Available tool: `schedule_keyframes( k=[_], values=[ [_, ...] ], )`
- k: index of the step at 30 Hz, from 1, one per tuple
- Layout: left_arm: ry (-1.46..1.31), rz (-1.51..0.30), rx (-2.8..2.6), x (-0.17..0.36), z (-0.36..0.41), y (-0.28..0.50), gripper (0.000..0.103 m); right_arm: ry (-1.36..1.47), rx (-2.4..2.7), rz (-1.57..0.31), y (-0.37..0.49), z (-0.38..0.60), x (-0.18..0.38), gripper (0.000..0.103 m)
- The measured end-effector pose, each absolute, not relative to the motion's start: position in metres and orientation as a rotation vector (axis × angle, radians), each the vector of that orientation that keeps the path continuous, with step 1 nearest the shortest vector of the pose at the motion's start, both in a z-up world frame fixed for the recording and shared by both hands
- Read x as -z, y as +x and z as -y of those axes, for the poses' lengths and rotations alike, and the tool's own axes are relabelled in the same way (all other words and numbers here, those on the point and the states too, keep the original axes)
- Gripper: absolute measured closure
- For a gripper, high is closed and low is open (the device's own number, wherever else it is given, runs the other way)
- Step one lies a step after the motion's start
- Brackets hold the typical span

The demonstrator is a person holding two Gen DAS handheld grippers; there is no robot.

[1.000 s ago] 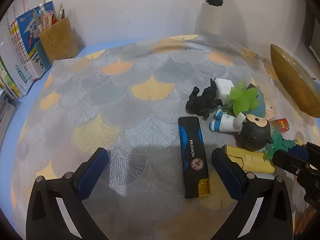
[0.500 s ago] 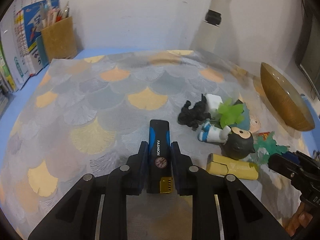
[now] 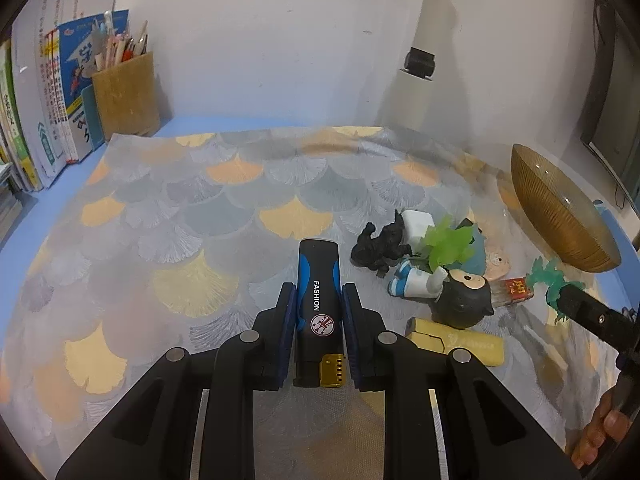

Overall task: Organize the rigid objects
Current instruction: 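Carry the lighter and green toy over the amber bowl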

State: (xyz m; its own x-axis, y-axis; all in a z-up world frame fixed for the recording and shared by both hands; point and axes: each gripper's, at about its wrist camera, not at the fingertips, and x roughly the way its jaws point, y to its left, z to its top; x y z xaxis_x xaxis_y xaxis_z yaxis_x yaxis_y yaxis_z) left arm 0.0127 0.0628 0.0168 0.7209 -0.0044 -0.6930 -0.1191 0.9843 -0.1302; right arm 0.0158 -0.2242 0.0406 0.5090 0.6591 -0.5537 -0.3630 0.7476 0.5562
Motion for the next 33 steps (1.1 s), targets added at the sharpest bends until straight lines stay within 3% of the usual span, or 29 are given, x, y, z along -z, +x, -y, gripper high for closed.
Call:
schedule_keyframes(
  k=[13,23,33],
  values=[
    [-0.200,-0.710,-0.057,-0.029,-0.055,0.002,0.084,0.401,-0.580,-0.796,0.004,0.238,-0.053,0.073],
    [-0.134,-0.602,0.061,-0.079,-0.007,0.016,0.084,0.396,-0.534,-0.722,0.017,0.269,-0.106,0.073],
    [-0.122,-0.551,0.206,-0.112,0.047,0.053,0.084,0.467,-0.424,-0.682,0.033,0.323,-0.122,0.073]
  ],
)
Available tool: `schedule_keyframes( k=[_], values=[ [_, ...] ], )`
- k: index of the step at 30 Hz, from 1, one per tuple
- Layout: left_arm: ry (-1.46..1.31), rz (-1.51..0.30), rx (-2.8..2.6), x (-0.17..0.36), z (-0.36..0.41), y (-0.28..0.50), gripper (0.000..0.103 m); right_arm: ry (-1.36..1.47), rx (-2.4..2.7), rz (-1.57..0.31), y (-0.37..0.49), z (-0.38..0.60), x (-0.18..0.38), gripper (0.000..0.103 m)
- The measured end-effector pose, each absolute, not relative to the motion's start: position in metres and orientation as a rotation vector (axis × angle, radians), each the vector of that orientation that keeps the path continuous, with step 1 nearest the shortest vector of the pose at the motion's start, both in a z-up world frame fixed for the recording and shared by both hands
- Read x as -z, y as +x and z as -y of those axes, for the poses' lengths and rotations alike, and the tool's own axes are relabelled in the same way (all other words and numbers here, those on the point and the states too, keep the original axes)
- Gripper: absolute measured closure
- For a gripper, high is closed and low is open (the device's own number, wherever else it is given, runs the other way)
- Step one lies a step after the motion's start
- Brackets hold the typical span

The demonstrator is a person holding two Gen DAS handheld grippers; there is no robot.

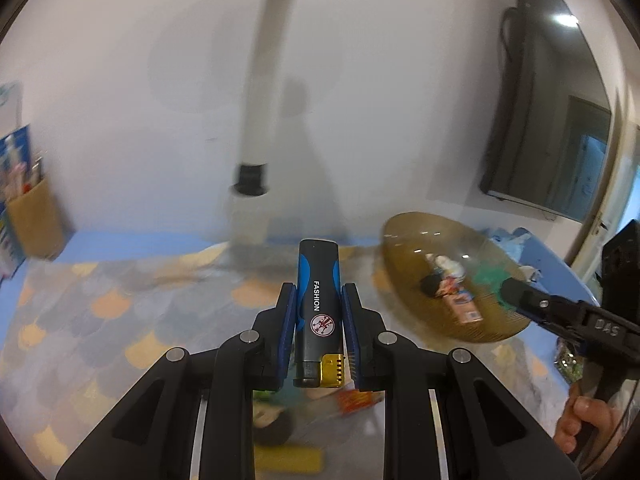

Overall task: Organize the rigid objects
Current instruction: 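Carry the lighter and green toy over the amber bowl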

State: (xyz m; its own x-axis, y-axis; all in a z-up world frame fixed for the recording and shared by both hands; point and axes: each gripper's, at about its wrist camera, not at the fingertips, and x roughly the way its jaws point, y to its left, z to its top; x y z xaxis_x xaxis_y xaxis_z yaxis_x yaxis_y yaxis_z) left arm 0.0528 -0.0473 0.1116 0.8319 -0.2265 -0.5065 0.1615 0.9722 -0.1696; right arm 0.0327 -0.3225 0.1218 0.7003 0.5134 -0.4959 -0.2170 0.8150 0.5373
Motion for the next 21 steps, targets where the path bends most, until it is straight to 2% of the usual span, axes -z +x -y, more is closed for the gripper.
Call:
schedule_keyframes(
  k=[21],
  values=[
    [-0.064,-0.594,0.458,-0.097,0.177,0.127,0.084,0.547,-0.169,-0.723,0.061,0.437,-0.093,0.073]
  ],
)
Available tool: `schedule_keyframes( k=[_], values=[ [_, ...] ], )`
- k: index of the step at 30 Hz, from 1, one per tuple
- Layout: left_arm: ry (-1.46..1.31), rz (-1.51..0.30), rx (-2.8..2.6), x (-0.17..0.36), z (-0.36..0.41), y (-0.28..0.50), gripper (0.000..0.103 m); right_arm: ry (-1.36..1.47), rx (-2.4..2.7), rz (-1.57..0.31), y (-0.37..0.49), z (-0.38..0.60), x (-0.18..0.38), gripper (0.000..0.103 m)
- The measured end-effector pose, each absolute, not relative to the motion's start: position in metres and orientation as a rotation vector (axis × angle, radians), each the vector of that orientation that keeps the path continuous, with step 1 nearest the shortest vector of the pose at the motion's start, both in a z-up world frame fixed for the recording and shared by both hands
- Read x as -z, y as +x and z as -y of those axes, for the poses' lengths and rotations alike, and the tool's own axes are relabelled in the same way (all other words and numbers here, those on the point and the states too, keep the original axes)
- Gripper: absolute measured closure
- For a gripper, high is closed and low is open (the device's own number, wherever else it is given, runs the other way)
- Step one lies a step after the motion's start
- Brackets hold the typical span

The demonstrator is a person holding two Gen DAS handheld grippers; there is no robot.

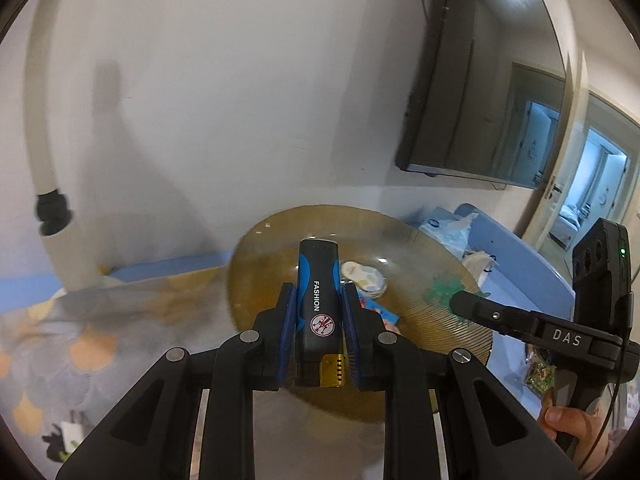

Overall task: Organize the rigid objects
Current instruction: 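Carry the lighter and green toy over the amber bowl, then open both grippers to drop the lighter and green toy into the bowl, then move both open grippers back to the items on the tablecloth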

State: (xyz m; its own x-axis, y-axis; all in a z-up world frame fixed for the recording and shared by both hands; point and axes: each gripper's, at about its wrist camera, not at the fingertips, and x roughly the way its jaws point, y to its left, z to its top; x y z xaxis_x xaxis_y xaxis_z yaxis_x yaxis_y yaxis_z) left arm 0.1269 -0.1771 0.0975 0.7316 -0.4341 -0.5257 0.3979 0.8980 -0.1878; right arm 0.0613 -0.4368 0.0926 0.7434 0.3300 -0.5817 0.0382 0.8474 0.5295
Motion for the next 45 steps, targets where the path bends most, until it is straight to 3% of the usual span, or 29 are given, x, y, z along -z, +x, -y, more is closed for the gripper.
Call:
schedule_keyframes(
  k=[10,11,12,13,14,15,26,36,45],
  values=[
    [-0.050,-0.603,0.464,-0.093,0.182,0.133,0.083,0.577,-0.175,-0.719,0.068,0.449,-0.089,0.073],
    [-0.047,-0.604,0.462,-0.093,0.183,0.134,0.073,0.585,-0.194,-0.713,0.068,0.450,-0.089,0.073],
    [-0.045,-0.612,0.447,-0.093,0.183,0.134,0.042,0.595,-0.218,-0.707,0.068,0.450,-0.089,0.065],
    [-0.048,-0.624,0.443,-0.092,0.182,0.136,0.018,0.612,-0.253,-0.690,0.067,0.450,-0.091,0.052],
    [-0.060,-0.654,0.460,-0.090,0.182,0.138,0.000,0.620,-0.270,-0.673,0.066,0.449,-0.093,0.016],
    [-0.065,-0.660,0.475,-0.090,0.181,0.139,0.000,0.626,-0.289,-0.646,0.063,0.448,-0.097,0.000],
    [0.024,-0.618,0.345,-0.115,0.144,0.118,0.001,0.635,-0.325,-0.597,0.055,0.431,-0.119,0.000],
    [0.008,-0.595,0.156,-0.137,0.052,0.091,0.001,0.516,-0.347,-0.576,0.051,0.363,-0.134,0.000],
    [-0.009,-0.702,0.069,-0.106,-0.003,0.053,0.001,0.417,-0.391,-0.676,0.049,0.294,-0.122,0.000]
  ],
)
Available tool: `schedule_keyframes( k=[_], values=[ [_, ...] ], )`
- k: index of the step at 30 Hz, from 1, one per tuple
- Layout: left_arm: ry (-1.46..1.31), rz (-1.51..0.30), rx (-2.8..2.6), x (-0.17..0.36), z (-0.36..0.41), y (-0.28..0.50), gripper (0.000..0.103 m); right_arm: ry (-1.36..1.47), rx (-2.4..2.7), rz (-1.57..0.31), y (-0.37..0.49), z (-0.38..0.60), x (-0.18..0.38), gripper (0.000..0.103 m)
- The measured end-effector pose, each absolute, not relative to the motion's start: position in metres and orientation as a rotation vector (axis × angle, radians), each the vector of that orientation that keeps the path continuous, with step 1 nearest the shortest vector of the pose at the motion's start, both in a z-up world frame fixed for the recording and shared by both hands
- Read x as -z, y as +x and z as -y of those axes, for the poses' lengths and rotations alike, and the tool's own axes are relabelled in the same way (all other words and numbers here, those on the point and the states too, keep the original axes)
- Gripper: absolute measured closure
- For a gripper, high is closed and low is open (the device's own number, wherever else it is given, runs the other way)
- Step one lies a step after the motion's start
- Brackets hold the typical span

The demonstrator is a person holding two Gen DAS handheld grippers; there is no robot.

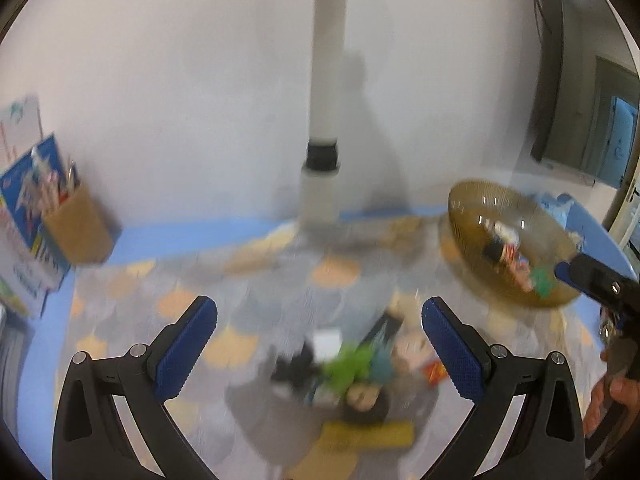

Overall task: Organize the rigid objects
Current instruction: 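Move both open grippers back to the items on the tablecloth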

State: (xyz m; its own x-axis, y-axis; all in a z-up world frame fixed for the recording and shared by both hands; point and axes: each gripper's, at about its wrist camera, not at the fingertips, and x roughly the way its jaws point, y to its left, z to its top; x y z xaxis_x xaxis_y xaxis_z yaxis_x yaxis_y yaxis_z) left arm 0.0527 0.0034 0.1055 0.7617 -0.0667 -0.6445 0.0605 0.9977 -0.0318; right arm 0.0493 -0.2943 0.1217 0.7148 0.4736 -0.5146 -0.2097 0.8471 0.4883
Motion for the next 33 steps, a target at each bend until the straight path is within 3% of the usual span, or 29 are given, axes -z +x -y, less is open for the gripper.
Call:
schedule_keyframes(
  k=[14,33],
  values=[
    [0.019,-0.888,0.117,-0.020,0.002,0.013,0.001,0.162,-0.332,-0.953,0.055,0.211,-0.050,0.000],
    [-0.017,-0.930,0.092,0.000,0.025,0.018,0.001,-0.127,-0.248,-1.040,0.072,0.165,-0.004,0.000]
  ],
)
